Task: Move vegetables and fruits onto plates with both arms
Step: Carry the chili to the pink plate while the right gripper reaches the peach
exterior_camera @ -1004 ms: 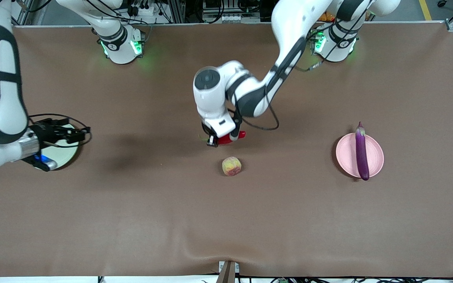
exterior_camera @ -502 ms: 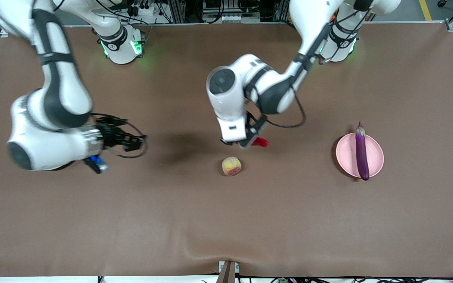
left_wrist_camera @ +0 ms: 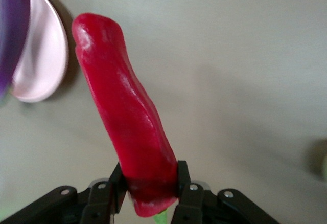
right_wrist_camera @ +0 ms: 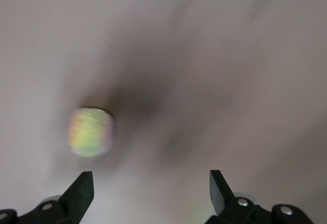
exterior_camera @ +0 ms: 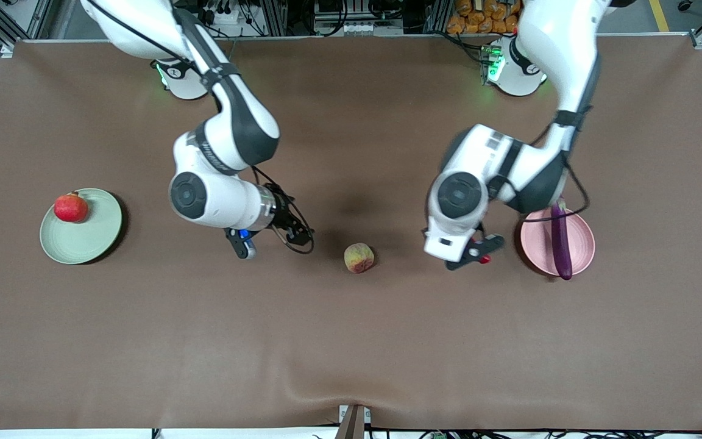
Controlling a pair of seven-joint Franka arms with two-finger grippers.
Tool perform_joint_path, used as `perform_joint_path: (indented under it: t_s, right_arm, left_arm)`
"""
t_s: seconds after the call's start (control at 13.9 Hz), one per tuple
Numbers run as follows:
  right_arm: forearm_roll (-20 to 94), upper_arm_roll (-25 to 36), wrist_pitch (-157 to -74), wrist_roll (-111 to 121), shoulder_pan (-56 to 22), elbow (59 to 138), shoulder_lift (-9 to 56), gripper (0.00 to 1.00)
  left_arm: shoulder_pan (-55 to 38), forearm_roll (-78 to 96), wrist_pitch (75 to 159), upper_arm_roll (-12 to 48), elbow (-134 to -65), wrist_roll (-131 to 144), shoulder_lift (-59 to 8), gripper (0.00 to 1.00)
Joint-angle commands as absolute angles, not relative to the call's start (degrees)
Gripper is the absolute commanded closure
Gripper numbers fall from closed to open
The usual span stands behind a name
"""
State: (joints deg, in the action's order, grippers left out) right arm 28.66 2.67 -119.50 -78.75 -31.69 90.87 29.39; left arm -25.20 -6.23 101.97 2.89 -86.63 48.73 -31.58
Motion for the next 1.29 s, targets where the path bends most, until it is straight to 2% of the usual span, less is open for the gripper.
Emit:
perform_joint_path:
  t_s: [0.0,0.14,0.43,1.0,1.08,1.15,1.22]
  right_arm:
    - [29.18,3.43,-126.19,-86.03,-33.92,91.05,30.4,0.0]
    - [29.35,3.43,-131.63,-86.92,-35.06,90.88,32.94,0.0]
    - [29.62,3.34,-145.88,-87.45,-38.14,90.35,40.15,0.0]
    - [29.53,3.34,-148.71,-91.49,-41.04,84.74,47.28,0.0]
    - [29.36,3.43,-149.41,-91.49,-41.48,83.94,48.07,0.0]
    - [29.53,3.34,-152.02,-91.49,-41.48,83.59,48.95,0.0]
    - [29.44,3.34,-153.96,-91.49,-42.01,83.5,49.74,0.0]
  left_arm:
    - [-19.27,-8.51,102.13,3.34,-93.85,34.07,-28.13,1.0]
    - [-16.27,-10.8,101.78,3.34,-96.32,26.22,-27.78,1.0]
    - [-15.12,-13.0,95.37,3.17,-97.38,19.79,-29.0,1.0]
    - [-11.34,-17.14,93.43,2.9,-95.36,11.97,-34.1,1.0]
    - [-10.73,-17.05,93.43,2.9,-95.19,9.95,-34.1,0.94]
    - [-10.37,-17.14,93.43,2.9,-94.75,8.63,-34.19,0.57]
    - [-10.11,-17.14,93.43,2.99,-94.57,7.4,-34.28,0.04]
